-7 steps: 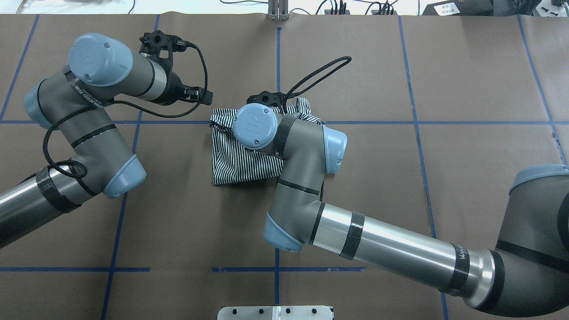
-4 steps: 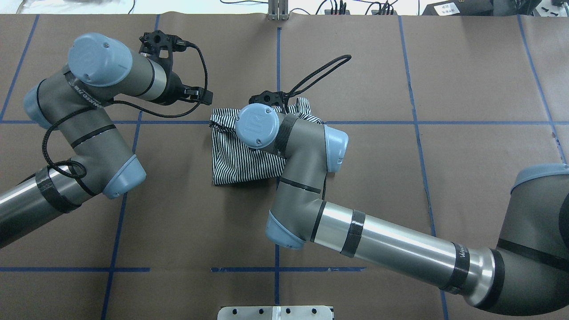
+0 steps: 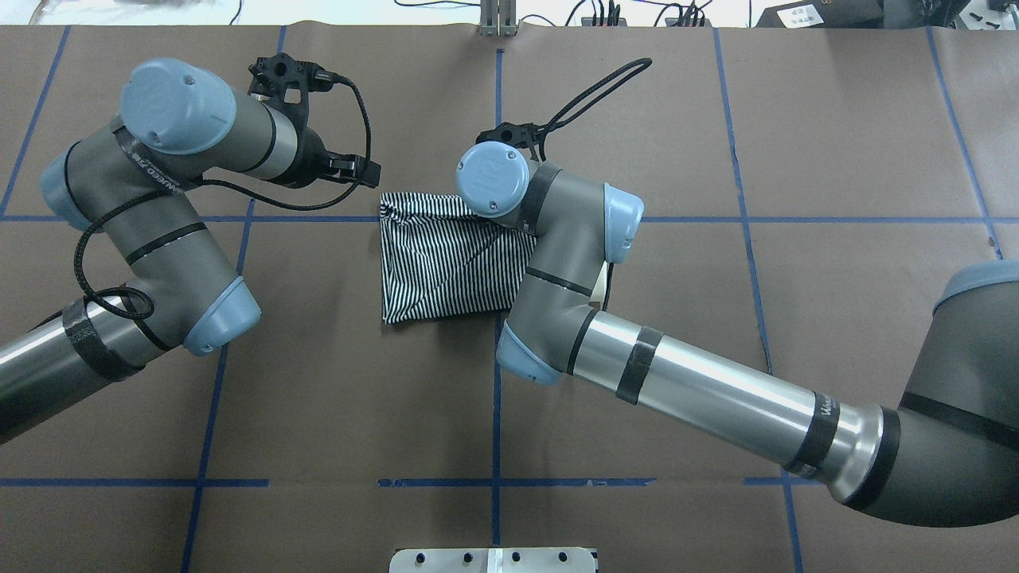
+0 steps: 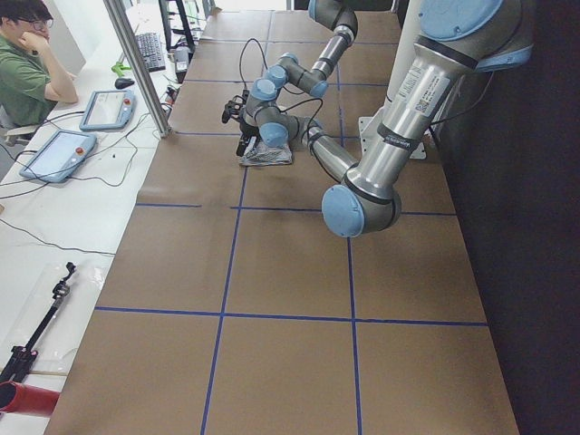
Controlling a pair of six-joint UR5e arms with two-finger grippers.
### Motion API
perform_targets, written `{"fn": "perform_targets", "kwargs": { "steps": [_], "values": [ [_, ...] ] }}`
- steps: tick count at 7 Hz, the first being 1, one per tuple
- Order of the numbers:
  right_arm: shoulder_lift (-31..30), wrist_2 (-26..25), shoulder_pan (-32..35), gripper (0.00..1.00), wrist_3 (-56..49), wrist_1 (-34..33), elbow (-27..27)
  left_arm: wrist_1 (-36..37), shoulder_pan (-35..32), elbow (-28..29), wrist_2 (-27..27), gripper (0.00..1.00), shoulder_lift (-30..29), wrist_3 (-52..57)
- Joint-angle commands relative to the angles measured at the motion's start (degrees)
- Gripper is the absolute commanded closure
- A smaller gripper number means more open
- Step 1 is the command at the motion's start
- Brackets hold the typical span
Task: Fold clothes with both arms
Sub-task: 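Raise the right gripper off the bundle and move it away from the robot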
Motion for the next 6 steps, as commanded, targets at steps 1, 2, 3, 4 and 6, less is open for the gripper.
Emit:
{"fn": "perform_targets", "kwargs": {
  "steps": [1, 2, 3, 4, 6],
  "values": [
    [2.55, 0.52, 3.89, 0.0, -1.45, 6.35, -5.96, 0.03, -0.03, 0.0, 0.0, 0.0, 0.1, 0.0],
    [3.77, 1.83, 5.21, 0.0, -1.45, 6.65, -5.97, 0.03, 0.06, 0.0, 0.0, 0.0, 0.11, 0.0],
    [4.57, 2.46, 5.66, 0.0, -1.02, 6.83, -5.97, 0.03, 0.06, 0.0, 0.0, 0.0, 0.11, 0.0],
    [5.53, 5.42, 6.53, 0.0, 0.73, 7.0, -5.97, 0.03, 0.24, 0.08, 0.09, 0.0, 0.02, -0.09],
    [6.16, 13.85, 9.78, 0.0, 3.03, 6.92, -4.57, 0.82, 3.9, 3.4, 0.7, 0.0, -3.3, -8.06]
  ]
}}
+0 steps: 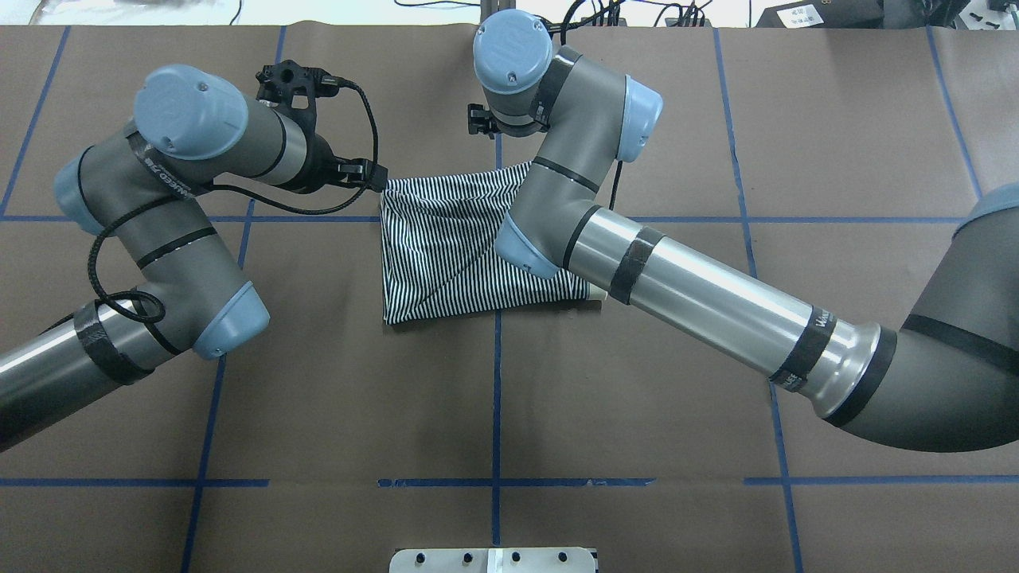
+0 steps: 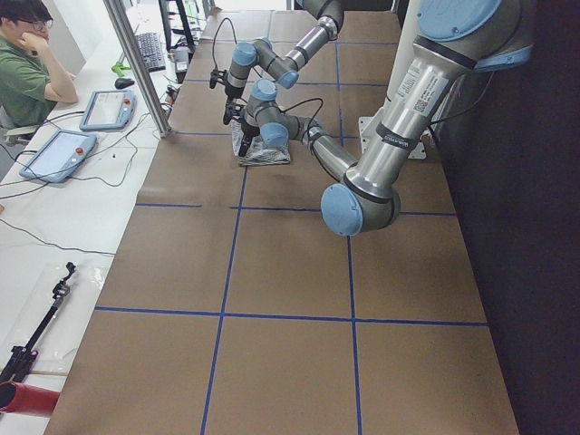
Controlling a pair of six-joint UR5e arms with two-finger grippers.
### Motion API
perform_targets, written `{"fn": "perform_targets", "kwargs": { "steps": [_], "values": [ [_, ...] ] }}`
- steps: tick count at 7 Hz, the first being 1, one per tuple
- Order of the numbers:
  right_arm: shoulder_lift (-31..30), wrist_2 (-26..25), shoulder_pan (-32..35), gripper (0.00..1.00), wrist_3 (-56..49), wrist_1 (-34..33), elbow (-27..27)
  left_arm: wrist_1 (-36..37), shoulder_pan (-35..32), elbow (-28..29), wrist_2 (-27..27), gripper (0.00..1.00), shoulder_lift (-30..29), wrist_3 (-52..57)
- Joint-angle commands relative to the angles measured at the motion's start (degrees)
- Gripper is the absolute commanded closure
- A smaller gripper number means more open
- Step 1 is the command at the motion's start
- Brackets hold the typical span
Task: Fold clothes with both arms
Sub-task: 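Raise the right gripper off the bundle and move it away from the robot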
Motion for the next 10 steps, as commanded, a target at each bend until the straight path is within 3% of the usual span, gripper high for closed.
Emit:
{"fn": "perform_targets", "kwargs": {
  "steps": [1, 2, 6, 10],
  "values": [
    [-0.1, 4.97, 2.19, 0.0, 0.74, 0.01, 1.49, 0.62, 3.86, 5.51, 2.75, 0.0, -4.11, -4.96],
    [-0.28, 4.89, 2.2, 0.0, 0.83, 0.01, 1.67, 0.53, 6.05, 7.03, 6.43, 0.0, -4.92, -6.63],
    [-1.95, 4.8, 2.2, 0.0, 0.74, 0.1, 3.69, 0.53, 6.16, 15.9, 7.6, 0.0, -9.92, -6.21],
    [-2.13, 4.8, 2.2, 0.0, 0.74, 0.1, 3.69, -0.26, 2.05, 20.03, 9.89, 0.0, -9.93, 0.27]
  ]
}}
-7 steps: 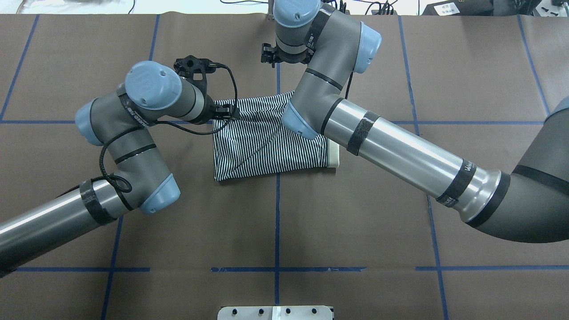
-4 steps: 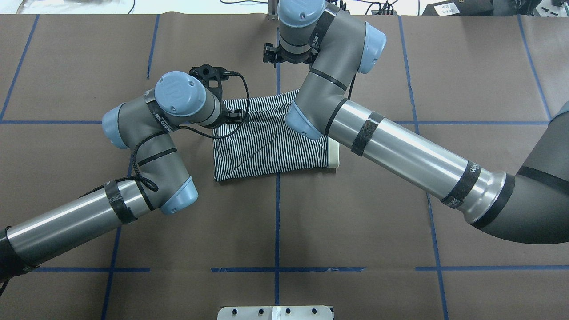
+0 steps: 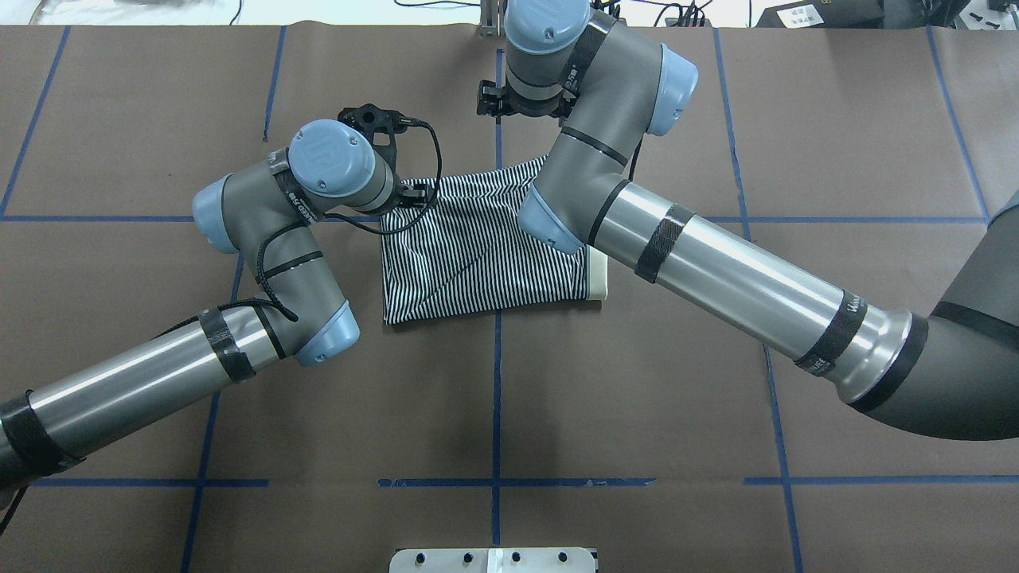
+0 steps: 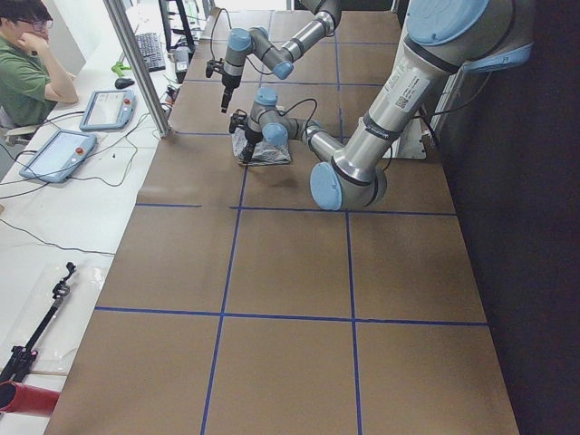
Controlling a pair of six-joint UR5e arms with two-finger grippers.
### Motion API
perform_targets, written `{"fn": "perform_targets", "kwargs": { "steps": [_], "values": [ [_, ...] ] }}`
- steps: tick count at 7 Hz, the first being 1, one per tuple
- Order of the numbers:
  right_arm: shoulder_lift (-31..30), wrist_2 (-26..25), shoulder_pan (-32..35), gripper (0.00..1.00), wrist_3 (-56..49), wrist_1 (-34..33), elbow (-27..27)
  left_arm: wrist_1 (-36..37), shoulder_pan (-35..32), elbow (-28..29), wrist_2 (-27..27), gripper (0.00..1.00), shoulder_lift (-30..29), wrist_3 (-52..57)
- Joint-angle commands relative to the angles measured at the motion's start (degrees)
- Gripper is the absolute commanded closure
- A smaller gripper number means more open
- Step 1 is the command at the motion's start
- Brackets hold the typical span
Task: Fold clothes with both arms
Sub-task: 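Raise the right gripper off the bundle and move it away from the robot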
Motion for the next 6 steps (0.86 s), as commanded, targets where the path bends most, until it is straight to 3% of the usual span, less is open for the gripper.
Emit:
{"fn": "perform_targets", "kwargs": {
  "steps": [1, 5, 6],
  "values": [
    [-0.05, 0.0, 0.0, 0.0, 0.0, 0.0, 0.01, -1.04, -3.65, 3.92, 0.2, 0.0, -0.03, 4.52],
    [-0.49, -0.09, 0.0, 0.0, 0.09, 0.0, 0.44, -8.49, -7.78, 6.05, -0.32, 0.0, 1.64, 10.41],
    [-2.23, 0.17, 0.09, 0.0, -0.7, -0.17, 2.79, -8.34, -8.06, 5.61, -1.19, 0.0, 1.73, 10.68]
  ]
}}
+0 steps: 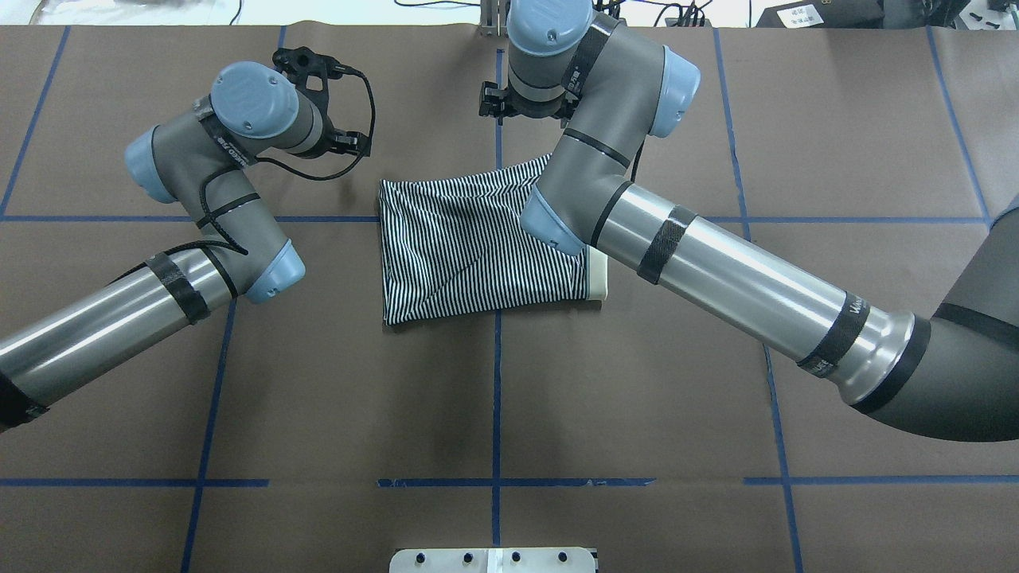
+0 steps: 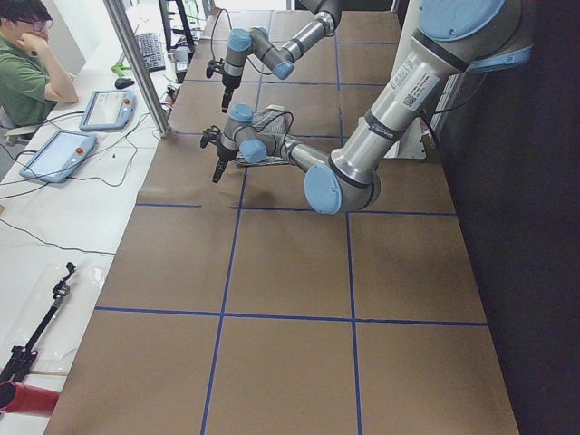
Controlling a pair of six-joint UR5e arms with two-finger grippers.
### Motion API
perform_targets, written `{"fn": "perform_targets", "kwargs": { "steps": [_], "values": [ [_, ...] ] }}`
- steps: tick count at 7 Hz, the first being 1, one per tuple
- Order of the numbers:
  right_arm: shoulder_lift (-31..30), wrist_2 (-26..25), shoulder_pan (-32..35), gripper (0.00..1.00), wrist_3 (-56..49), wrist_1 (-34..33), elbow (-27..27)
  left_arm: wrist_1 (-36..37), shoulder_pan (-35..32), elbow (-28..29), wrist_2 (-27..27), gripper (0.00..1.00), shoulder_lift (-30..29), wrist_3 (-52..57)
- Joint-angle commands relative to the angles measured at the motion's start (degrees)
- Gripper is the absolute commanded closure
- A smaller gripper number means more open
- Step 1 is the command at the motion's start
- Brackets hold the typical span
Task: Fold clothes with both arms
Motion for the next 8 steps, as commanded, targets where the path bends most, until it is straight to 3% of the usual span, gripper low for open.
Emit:
{"fn": "perform_targets", "kwargs": {
  "steps": [1, 2, 4, 5, 6, 8],
  "values": [
    [-6.1, 0.79, 0.85, 0.0, -0.84, -0.48, 7.14, -0.27, -1.89, -2.56, -5.09, 0.0, 0.42, 0.89],
    [-9.54, 6.88, 3.29, 0.0, -2.23, -1.01, 10.84, -0.18, -2.86, -7.8, -7.31, 0.0, 4.25, 3.42],
    [-22.51, 14.99, 10.39, 0.0, -12.29, -2.41, 24.08, 6.29, -9.07, -19.04, -11.7, 0.0, 10.67, 15.06],
    [-29.37, 21.3, 16.52, 0.0, -21.23, -6.6, 31.46, 9.2, -13.2, -23.89, -15.03, 0.0, 14.71, 21.66],
    [-35.53, 24.4, 21.72, 0.0, -31.33, -12.12, 37.45, 10.8, -18.11, -27.85, -18.63, 0.0, 19.01, 28.43],
    [-42.86, 29.07, 33.57, 0.0, -55.56, -20.93, 39.88, 18.94, -29.61, -29.03, -21.3, 0.0, 20.55, 48.78]
  ]
}}
